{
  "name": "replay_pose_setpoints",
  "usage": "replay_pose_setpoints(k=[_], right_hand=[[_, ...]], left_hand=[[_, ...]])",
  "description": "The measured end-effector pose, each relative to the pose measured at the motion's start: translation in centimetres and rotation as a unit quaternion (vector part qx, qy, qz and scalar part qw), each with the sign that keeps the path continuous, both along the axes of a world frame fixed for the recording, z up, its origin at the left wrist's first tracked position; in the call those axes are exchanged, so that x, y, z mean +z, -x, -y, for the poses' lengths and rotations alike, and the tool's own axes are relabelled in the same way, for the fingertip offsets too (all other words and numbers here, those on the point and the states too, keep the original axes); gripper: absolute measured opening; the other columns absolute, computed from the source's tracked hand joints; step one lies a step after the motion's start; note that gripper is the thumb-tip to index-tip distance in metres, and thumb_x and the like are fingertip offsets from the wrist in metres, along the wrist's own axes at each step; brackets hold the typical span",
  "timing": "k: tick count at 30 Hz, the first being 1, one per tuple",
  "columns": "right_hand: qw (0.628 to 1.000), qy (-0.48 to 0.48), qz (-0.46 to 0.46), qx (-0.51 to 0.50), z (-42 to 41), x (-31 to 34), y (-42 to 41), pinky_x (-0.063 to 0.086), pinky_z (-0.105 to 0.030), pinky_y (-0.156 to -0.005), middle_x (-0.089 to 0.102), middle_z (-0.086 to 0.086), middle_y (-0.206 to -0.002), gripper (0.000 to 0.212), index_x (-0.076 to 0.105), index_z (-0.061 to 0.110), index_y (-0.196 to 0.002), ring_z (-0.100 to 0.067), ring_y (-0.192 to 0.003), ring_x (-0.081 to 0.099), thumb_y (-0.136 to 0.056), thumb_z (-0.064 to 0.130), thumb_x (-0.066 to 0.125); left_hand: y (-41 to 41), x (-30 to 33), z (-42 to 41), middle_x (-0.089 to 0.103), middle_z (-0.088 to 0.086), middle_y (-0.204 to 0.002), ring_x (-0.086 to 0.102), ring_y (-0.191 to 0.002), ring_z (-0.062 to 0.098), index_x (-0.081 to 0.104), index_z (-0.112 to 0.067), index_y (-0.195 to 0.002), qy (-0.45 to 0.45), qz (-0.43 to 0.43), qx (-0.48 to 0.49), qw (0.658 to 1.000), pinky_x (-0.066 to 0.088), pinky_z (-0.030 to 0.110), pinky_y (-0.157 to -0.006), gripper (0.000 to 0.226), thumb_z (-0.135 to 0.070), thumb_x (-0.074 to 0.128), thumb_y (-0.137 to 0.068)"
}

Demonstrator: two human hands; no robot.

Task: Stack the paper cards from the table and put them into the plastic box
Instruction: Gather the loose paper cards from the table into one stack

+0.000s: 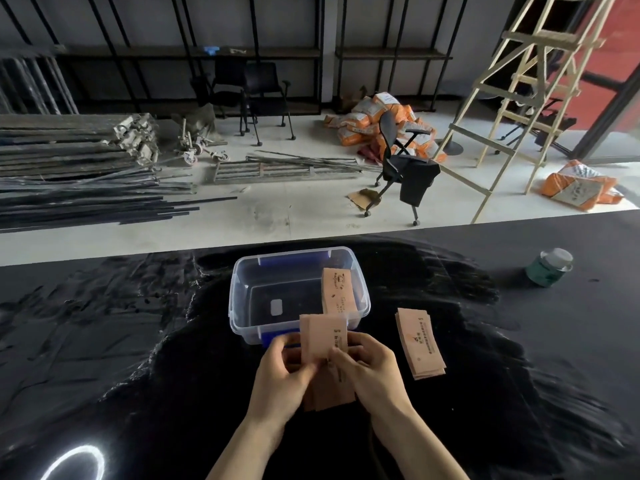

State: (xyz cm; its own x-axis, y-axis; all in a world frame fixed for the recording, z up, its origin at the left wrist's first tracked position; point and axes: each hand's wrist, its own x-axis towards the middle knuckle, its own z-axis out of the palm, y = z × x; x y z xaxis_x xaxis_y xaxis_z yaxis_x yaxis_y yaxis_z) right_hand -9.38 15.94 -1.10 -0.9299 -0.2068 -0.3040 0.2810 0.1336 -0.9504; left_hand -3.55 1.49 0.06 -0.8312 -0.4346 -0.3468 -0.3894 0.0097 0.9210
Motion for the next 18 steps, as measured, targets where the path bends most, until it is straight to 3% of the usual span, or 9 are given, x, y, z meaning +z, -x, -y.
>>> replay_pose_setpoints(k=[6, 10, 12, 15, 18], right_hand=[[0.998, -0.037, -0.027, -0.041, -5.6, 0.5, 1.9, 0.065, -0.029, -0.067, 0.084, 0.005, -0.090, 0.029, 0.081, 0.029, -0.107, -0.014, -0.082, 0.081, -0.092, 0.004, 0.075], [0.993, -0.072, -0.013, -0.092, -9.2, 0.3, 3.9, 0.068, -0.047, -0.067, 0.083, -0.008, -0.084, 0.028, 0.082, 0.024, -0.102, -0.026, -0.073, 0.081, -0.092, -0.001, 0.072], [0.987, -0.110, -0.011, -0.114, -10.3, -0.2, 5.4, 0.068, -0.054, -0.075, 0.083, -0.010, -0.089, 0.028, 0.080, 0.020, -0.109, -0.030, -0.078, 0.081, -0.089, 0.000, 0.074], [0.974, -0.169, -0.028, -0.147, -11.2, -0.6, 7.5, 0.067, -0.048, -0.078, 0.082, -0.007, -0.091, 0.028, 0.076, 0.019, -0.110, -0.025, -0.081, 0.080, -0.084, 0.008, 0.080], [0.961, -0.228, -0.045, -0.151, -11.6, -0.6, 8.7, 0.066, -0.037, -0.074, 0.080, 0.005, -0.085, 0.024, 0.076, 0.023, -0.106, -0.013, -0.075, 0.077, -0.083, 0.014, 0.081]], left_hand=[[3.9, 0.2, -5.3, 0.067, -0.012, -0.114, 0.063, -0.101, 0.004, 0.055, -0.031, -0.124, -0.022, 0.021, -0.066, 0.997, 0.054, 0.025, -0.083, 0.052, -0.029, 0.083, -0.080], [6.8, -0.2, -9.0, 0.064, -0.018, -0.111, 0.060, -0.084, -0.005, 0.050, -0.035, -0.122, 0.025, 0.030, -0.106, 0.994, 0.049, 0.009, -0.060, 0.048, -0.030, 0.079, -0.084], [8.4, -0.4, -10.5, 0.067, -0.011, -0.119, 0.065, -0.096, 0.004, 0.053, -0.026, -0.130, 0.056, 0.045, -0.116, 0.991, 0.056, 0.016, -0.073, 0.051, -0.030, 0.077, -0.085], [10.6, -0.8, -12.3, 0.067, 0.001, -0.130, 0.065, -0.114, 0.018, 0.050, -0.022, -0.142, 0.113, 0.062, -0.135, 0.982, 0.056, 0.036, -0.097, 0.063, -0.032, 0.075, -0.086], [12.0, -1.1, -13.6, 0.066, 0.002, -0.132, 0.066, -0.115, 0.021, 0.050, -0.021, -0.142, 0.173, 0.069, -0.133, 0.974, 0.055, 0.036, -0.097, 0.061, -0.033, 0.072, -0.087]])
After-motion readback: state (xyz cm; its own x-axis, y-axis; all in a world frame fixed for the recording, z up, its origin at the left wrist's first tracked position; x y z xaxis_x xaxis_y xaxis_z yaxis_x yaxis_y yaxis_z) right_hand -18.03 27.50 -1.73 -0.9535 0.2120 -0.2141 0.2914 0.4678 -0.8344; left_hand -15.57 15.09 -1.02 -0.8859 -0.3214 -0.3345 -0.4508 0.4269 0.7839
